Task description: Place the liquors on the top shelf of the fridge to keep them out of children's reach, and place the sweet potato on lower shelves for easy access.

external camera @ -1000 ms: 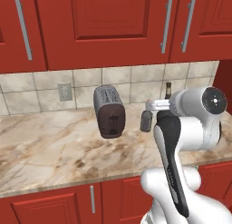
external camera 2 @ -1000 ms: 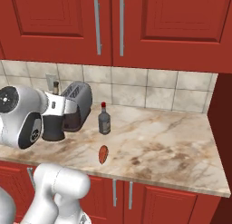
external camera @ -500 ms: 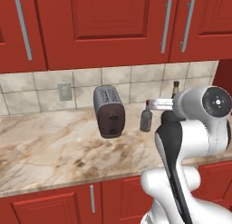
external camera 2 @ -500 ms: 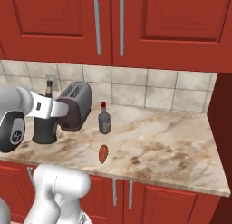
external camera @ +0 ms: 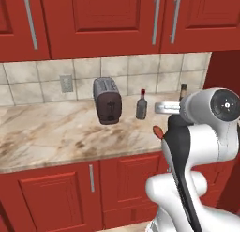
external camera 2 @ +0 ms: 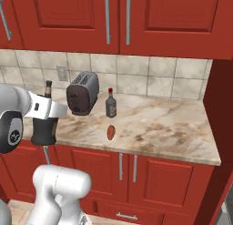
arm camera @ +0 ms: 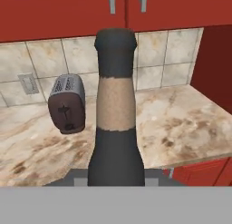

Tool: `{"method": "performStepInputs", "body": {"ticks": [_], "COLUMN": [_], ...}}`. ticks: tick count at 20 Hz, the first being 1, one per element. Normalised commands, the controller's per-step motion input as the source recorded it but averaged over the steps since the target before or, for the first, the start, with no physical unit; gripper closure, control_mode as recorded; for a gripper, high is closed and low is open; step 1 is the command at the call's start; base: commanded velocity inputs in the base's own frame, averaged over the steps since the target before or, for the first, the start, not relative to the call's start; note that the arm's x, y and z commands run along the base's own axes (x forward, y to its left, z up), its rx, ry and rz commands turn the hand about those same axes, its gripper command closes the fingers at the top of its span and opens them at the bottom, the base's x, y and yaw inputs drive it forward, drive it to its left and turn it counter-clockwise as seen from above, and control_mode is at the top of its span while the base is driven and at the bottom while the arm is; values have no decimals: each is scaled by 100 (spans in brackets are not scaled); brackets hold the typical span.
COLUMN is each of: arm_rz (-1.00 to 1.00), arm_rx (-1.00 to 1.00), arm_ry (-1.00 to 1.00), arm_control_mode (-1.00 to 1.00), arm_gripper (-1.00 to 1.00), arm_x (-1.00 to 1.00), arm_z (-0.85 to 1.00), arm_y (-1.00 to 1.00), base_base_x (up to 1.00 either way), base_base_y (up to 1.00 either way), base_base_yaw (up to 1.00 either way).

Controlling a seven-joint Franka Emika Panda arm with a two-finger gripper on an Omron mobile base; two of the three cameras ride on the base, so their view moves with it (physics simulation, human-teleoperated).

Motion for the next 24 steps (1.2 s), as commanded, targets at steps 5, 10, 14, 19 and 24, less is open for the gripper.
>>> {"method": "performStepInputs", "body": {"ticks": [5,10,14,19,24], "arm_rz": [0,0,0,0,0], "arm_rx": [0,0,0,0,0], "arm_ry": [0,0,0,0,0], "arm_control_mode": [100,100,100,100,100], "arm_gripper": [100,100,100,100,100], "arm_x": [0,0,0,0,0], "arm_z": [0,0,0,0,0], "arm_y": [0,0,0,0,0], "base_base_x": [-93,-69,-47,-45,-22], "base_base_y": [-13,-11,-21,-21,-36], "base_base_yaw": [0,-13,-32,-42,-46]}}
